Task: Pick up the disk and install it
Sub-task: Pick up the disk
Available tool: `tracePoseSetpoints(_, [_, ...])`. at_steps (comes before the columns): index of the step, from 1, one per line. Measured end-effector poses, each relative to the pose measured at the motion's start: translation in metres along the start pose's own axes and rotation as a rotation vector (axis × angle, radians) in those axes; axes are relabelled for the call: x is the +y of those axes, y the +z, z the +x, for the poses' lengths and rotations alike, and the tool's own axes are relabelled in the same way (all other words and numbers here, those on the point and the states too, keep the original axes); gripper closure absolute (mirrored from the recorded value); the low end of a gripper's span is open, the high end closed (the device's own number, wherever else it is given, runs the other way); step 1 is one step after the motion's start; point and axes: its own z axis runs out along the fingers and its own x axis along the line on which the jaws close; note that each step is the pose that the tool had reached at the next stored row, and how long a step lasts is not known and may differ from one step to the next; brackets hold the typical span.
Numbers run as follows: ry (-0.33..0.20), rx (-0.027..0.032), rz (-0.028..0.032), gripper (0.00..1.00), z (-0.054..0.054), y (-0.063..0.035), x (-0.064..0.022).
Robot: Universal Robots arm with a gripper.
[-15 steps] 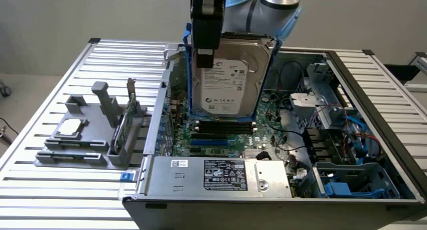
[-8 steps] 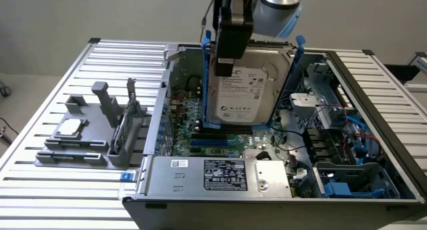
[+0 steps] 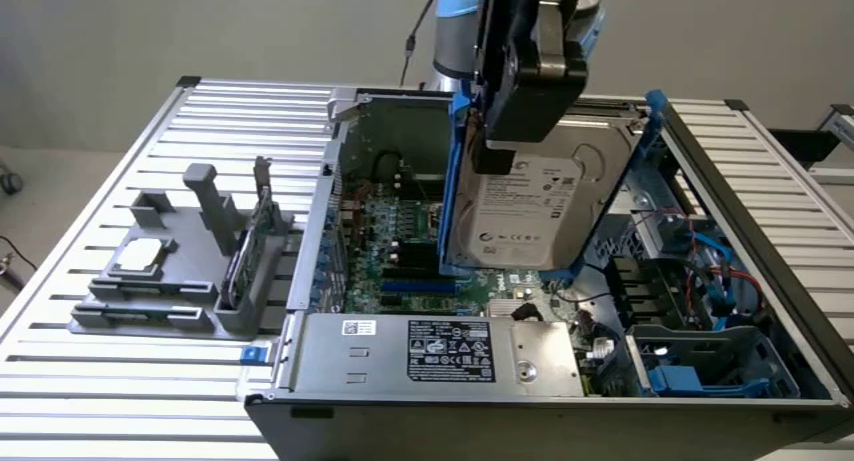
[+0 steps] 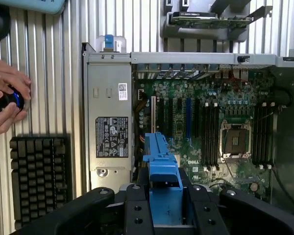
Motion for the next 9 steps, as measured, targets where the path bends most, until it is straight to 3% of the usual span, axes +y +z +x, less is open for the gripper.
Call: tracePoseSetpoints(9, [0.0, 0.0001, 0.0, 0.67, 0.02, -0.0013, -0.0293])
